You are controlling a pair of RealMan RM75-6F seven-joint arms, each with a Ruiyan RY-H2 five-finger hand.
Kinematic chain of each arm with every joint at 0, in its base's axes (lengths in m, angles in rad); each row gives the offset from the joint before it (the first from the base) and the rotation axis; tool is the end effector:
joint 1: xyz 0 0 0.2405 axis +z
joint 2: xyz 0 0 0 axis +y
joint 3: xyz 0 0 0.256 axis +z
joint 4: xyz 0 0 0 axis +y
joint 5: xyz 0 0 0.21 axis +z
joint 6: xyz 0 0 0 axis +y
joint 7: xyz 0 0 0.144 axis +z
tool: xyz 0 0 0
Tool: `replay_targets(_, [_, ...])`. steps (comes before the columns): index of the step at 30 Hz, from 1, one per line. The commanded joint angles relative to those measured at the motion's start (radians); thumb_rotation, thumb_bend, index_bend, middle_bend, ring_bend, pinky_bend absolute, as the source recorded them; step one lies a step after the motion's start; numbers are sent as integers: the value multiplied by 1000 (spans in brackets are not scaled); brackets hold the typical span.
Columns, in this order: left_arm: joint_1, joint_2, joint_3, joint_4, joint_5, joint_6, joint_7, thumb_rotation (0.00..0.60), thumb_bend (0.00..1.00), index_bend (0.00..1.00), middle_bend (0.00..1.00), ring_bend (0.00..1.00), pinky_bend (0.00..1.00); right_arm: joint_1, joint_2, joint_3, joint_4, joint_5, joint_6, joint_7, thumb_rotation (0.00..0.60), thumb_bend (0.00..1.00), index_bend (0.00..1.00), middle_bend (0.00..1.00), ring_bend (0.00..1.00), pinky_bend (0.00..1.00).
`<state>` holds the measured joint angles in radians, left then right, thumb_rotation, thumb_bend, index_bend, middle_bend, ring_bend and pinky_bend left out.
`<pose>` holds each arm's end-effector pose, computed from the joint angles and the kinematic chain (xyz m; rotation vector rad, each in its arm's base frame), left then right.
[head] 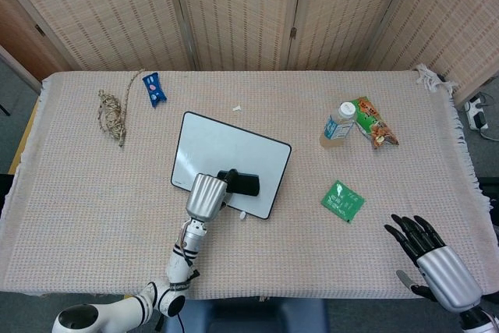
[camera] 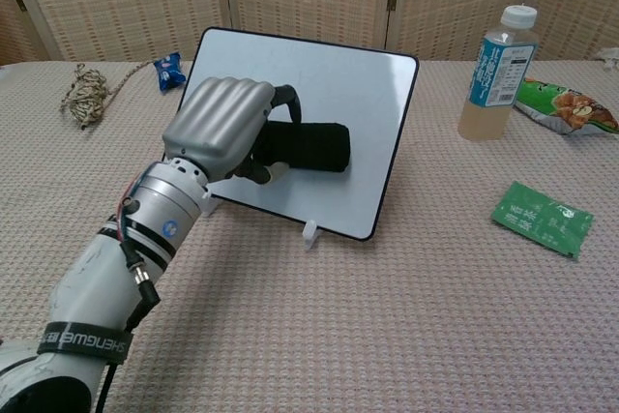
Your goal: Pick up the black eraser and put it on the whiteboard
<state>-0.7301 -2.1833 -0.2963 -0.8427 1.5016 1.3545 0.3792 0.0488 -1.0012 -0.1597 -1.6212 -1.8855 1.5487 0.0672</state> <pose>-0.0815 0.3210 -0.1052 -1.5925 -0.5347 -1.2348 -0.2877 -0.1158 0.1553 1.7782 -0.8974 0.9438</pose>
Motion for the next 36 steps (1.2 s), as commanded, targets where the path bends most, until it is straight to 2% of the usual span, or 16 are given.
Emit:
replay_targets(1, [3,4,7,-8,-3,3,7,600,415,330,1000,1000,1000,0,-1,0,0,0,-1,-1,600,359,0,0,0,0])
replay_targets(10, [19,32,25,-67,-27,-5,53,600,298,298,1000,1000,1000,-4,-2,1,2,-2,8,-5,600,359,0,0,0,0])
replay_targets(14, [67,95,59,-166,-25,23,98,600,276,270,1000,1000,1000,-6,-1,2,6,-3,15,0,600,360,0,0,0,0])
replay_targets(17, [146,211,104,-357,-61,24,174,600,256,216,1000,959,1000,-6,-3,0,9,-9,13,-5,600,358,0,0,0,0])
replay_targets(19, [213,333,143,-548,-112,15,236,600,254,194,993,840,1000,-5,-7,-1,8,-10,7,-14,600,359,0,0,0,0])
replay_targets(20, [249,411,168,-658,-135,13,254,600,254,181,952,759,989,-4,-11,-1,7,-10,1,-23,600,359,0,0,0,0])
replay_targets(21, [265,452,182,-707,-143,14,257,600,254,172,887,681,940,-3,-12,-1,6,-10,-2,-27,600,359,0,0,0,0])
replay_targets(22, [297,531,214,-792,-152,17,255,600,254,166,791,598,850,-2,-16,-1,4,-9,-10,-37,600,359,0,0,0,0])
replay_targets(23, [325,608,249,-862,-155,22,254,600,254,156,677,510,734,-1,-20,0,2,-7,-18,-49,600,359,0,0,0,0])
replay_targets(24, [346,664,279,-905,-149,27,250,600,254,139,541,403,578,1,-24,0,0,-4,-25,-58,600,359,0,0,0,0])
replay_targets(25, [369,712,307,-937,-135,44,244,600,254,119,404,292,424,2,-27,0,-2,-2,-33,-66,600,359,0,0,0,0])
replay_targets(26, [392,752,336,-955,-112,69,236,600,255,105,309,205,313,4,-31,1,-5,1,-41,-75,600,359,0,0,0,0])
replay_targets(28, [458,810,397,-937,-23,165,212,600,255,91,191,94,163,8,-37,1,-9,7,-60,-94,600,359,0,0,0,0])
replay_targets(31, [562,816,458,-822,88,323,167,600,254,69,99,8,11,14,-47,3,-15,16,-83,-117,600,359,0,0,0,0])
replay_targets(34, [639,791,475,-713,130,424,70,600,254,59,62,0,0,19,-55,7,-20,28,-102,-135,600,359,0,0,0,0])
replay_targets(36, [668,787,470,-677,129,447,63,600,253,51,52,0,0,25,-59,8,-23,33,-115,-142,600,359,0,0,0,0])
